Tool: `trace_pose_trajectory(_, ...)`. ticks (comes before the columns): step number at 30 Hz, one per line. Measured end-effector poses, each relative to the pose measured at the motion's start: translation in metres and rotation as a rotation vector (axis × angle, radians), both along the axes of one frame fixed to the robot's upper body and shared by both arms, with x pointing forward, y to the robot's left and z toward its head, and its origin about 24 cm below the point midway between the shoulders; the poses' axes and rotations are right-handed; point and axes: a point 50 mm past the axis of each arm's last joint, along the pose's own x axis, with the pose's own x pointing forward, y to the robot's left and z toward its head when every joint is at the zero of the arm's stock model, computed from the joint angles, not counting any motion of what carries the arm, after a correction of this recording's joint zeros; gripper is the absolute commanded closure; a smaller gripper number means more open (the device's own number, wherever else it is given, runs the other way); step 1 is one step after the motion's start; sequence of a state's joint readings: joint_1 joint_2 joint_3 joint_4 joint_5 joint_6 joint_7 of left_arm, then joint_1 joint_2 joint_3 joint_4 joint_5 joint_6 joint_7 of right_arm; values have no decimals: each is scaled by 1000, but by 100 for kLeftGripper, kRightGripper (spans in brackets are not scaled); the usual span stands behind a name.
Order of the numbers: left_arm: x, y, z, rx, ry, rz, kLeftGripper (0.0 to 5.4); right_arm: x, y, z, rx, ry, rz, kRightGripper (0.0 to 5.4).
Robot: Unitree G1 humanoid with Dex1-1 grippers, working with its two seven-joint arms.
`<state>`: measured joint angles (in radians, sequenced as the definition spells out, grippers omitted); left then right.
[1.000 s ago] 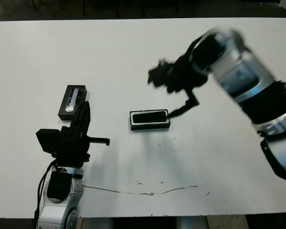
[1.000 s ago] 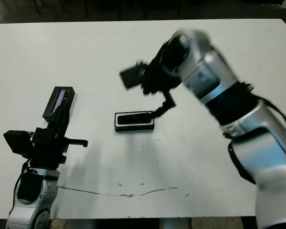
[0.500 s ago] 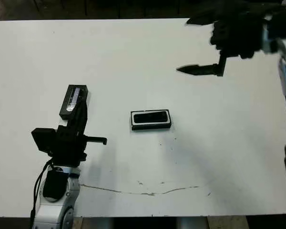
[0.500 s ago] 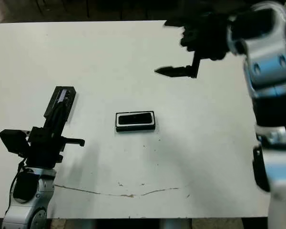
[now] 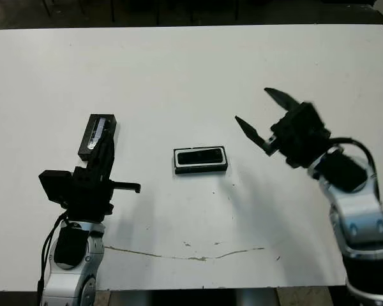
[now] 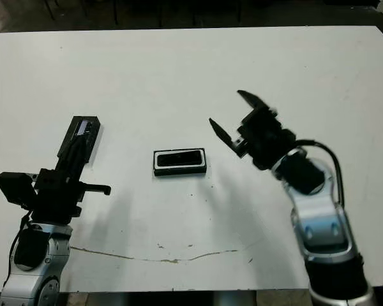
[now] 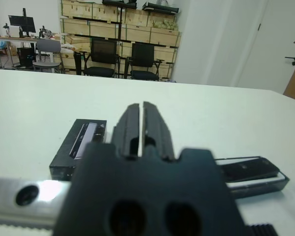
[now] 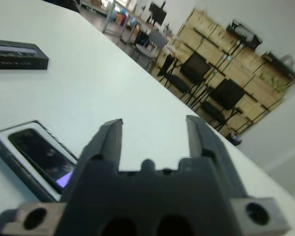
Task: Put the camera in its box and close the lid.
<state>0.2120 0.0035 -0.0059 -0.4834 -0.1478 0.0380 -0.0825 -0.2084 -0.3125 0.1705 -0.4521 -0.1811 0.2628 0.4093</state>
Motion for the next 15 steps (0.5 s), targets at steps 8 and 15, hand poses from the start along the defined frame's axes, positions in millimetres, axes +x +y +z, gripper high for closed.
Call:
trace_pose_trajectory(8, 0, 1, -1, -5, 7, 0, 540, -5, 18, -11, -91, -48, 6, 458)
trace_pose_trajectory(15, 0, 1, -1, -4, 8, 0, 540, -1, 24, -24, -108, 22, -7, 539)
